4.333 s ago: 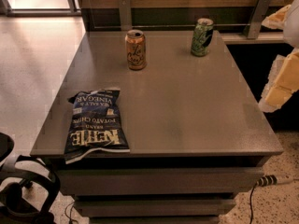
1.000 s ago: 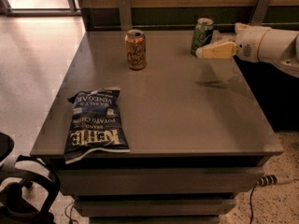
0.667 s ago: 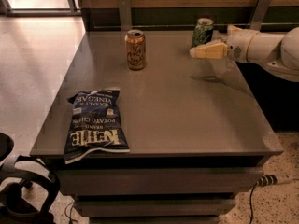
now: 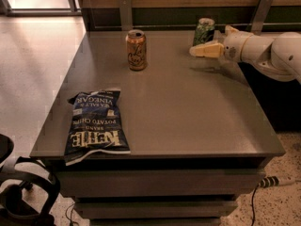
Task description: Move green can near blue chip bag
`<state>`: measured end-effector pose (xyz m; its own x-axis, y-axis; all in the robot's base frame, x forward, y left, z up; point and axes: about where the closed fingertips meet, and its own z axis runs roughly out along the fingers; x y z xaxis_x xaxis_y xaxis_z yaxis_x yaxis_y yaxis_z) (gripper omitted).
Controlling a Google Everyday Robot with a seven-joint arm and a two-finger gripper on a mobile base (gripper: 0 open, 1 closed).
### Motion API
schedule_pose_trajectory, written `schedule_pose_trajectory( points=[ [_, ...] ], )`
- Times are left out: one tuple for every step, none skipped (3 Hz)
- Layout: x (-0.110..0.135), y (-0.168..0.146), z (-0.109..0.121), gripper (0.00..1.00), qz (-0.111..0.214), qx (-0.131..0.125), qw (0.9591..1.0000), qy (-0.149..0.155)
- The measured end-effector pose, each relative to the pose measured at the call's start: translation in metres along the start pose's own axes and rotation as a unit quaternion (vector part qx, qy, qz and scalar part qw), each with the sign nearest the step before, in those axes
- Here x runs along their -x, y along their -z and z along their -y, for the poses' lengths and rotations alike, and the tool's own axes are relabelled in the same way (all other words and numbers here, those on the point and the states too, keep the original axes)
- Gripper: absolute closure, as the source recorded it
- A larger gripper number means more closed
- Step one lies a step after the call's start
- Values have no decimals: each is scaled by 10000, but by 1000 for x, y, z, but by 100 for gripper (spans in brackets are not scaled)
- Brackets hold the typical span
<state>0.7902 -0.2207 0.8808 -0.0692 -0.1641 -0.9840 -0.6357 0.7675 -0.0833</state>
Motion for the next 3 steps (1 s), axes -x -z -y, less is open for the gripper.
schedule_pose_trajectory(
  points=[
    [4, -8, 22, 0, 119, -93, 9999, 23],
    [16, -15, 40, 0, 187, -159, 9997, 88],
    [29, -27, 41, 0, 223, -105, 9996, 131]
  ],
)
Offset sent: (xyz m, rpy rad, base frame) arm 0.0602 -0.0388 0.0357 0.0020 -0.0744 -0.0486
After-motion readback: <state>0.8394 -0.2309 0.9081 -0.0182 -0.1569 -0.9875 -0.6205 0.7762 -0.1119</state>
